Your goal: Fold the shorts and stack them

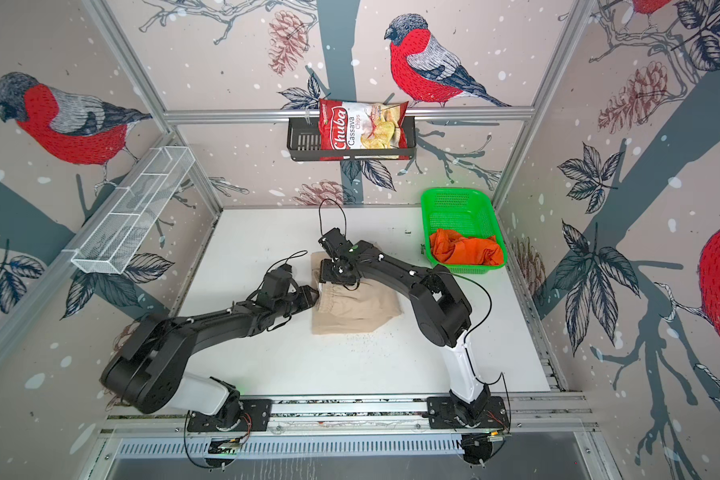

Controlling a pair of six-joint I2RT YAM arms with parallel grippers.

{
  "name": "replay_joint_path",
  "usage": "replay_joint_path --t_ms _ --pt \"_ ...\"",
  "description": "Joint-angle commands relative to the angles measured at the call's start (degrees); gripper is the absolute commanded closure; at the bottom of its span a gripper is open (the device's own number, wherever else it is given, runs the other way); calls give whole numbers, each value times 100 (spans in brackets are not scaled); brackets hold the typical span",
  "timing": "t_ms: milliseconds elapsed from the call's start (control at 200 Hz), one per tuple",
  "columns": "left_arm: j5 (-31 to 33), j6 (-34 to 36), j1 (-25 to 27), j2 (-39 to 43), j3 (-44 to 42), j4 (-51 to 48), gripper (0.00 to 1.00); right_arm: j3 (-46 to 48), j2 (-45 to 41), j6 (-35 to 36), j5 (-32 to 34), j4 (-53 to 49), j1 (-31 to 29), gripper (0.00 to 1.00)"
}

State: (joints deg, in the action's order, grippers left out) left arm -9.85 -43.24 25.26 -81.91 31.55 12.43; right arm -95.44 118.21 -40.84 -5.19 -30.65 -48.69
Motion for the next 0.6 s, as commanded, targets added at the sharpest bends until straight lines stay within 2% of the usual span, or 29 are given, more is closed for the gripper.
replay_joint_path --t_ms 0,170,355,505,595 --pt "368 -132 -69 434 -6 -517 43 37 -296 12 -275 507 38 32" --pt "521 -59 -91 1084 184 -842 42 619 -1160 -6 -527 1074 323 27" --pt "-79 148 -78 1081 485 -589 46 2011 -2270 -87 -737 1648 1000 30" --pt "-412 256 122 633 813 -497 52 3195 -2717 -152 -1078 2053 1534 41" --pt "-528 299 402 298 1056 -424 56 3653 -2766 -109 -1194 2200 1590 52"
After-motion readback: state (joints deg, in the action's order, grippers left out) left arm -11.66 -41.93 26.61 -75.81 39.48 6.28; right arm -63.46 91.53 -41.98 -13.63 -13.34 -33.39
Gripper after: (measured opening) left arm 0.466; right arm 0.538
